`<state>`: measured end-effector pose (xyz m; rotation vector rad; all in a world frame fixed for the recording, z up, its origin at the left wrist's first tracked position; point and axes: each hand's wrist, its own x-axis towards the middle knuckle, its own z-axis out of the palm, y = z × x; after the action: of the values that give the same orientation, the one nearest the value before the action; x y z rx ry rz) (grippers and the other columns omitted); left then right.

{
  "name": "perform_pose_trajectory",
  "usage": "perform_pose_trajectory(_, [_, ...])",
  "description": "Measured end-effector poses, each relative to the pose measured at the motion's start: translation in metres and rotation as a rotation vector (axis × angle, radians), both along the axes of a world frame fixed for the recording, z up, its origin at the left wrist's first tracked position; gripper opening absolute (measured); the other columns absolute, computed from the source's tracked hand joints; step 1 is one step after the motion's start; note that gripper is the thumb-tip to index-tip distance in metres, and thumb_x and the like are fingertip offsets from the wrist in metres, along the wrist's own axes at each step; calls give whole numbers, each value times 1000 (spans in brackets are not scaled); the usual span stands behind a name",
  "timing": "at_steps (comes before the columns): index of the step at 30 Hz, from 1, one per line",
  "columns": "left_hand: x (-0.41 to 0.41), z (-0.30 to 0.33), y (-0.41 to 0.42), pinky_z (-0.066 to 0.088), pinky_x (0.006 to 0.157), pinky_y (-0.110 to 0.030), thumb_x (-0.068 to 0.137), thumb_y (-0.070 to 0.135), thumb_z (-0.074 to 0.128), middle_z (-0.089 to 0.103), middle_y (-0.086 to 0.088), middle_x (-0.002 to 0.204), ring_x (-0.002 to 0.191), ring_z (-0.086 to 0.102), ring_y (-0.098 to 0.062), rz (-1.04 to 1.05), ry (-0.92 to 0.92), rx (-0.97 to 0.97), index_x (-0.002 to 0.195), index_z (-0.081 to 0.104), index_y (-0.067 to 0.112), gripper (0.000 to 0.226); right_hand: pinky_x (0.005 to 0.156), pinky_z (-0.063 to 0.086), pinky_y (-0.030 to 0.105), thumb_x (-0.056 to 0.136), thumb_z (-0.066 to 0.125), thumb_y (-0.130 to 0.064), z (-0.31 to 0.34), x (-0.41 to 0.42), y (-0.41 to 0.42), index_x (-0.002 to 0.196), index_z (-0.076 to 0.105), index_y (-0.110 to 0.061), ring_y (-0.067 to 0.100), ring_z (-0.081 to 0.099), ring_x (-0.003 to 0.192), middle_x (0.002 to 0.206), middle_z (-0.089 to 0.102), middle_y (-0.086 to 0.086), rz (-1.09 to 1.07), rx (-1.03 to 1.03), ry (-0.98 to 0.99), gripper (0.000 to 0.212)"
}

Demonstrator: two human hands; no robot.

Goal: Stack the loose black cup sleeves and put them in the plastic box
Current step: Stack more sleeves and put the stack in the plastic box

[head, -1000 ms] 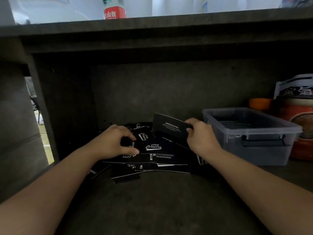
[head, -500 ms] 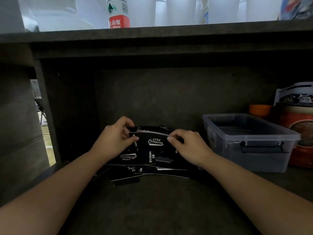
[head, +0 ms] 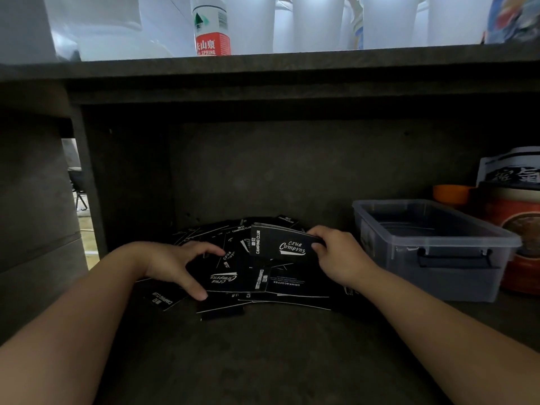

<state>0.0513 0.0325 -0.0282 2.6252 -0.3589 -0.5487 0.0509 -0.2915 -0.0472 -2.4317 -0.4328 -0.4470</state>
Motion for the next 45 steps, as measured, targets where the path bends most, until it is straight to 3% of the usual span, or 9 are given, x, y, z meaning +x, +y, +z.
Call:
perform_pose_trajectory(5, [5,-8,-1,24,110,-25,43,77,76,32,29,139,136,27,-3,-49,-191,-100,113,52,67,75,78,42,22,98,50,-11,-3,2,1,114,64,-21,16,62,97,107,69,3,-26,17,-25,23])
perform_pose_trajectory(8, [7,-9,-5,19,116,-30,52,86,63,31,31,142,136,24,3,-68,-273,-80,119,52,65,71,78,43,22,97,50,-11,-4,3,1,113,64,-22,15,62,97,107,69,2,-41,38,-42,24])
perform_pose_trajectory(14, [3,-2,-14,45,101,-24,74,60,58,69,26,104,101,61,10,58,-575,-288,90,72,50,24,77,45,21,98,49,-11,-4,4,-2,112,63,-23,13,62,93,105,68,0,-32,59,-36,24])
perform_pose_trajectory(19, [14,-6,-18,30,108,-29,82,66,50,55,26,124,126,40,3,-14,-887,-150,86,66,54,20,75,45,21,97,49,-11,-5,3,-2,109,64,-24,11,62,91,102,69,-1,-18,69,-44,23])
perform_pose_trajectory(26, [4,-8,-52,48,72,-19,73,55,67,60,17,83,80,59,-1,37,-1150,-245,75,64,34,22,84,49,16,97,53,-15,-4,-1,2,113,64,-32,1,61,97,106,68,-11,119,109,-64,26])
perform_pose_trajectory(31, [8,-19,-67,50,88,-21,68,30,86,54,11,109,99,56,-1,136,-1033,-365,107,51,33,52,85,52,21,96,55,-25,-5,-4,7,117,62,-33,-1,63,94,104,68,-14,167,102,-46,23])
perform_pose_trajectory(35, [3,-25,-77,26,111,-28,70,51,79,21,15,144,134,22,-6,55,-906,-390,142,20,41,94,84,50,16,92,62,-17,-5,-3,6,110,62,-34,-3,61,97,103,66,-18,174,76,-67,24])
perform_pose_trajectory(39, [11,-24,-62,17,112,-35,71,80,33,17,9,151,139,11,-14,358,-949,-415,145,23,35,88,70,44,5,95,52,-3,-4,-2,1,108,63,-30,-3,60,89,97,67,-14,99,103,-72,32])
perform_pose_trajectory(45, [15,-19,-27,24,112,-46,84,70,46,20,-13,154,141,16,-37,818,-645,-68,148,30,20,82,75,43,9,90,54,-3,-3,0,-1,117,62,-27,5,61,94,102,66,-8,65,69,-15,37])
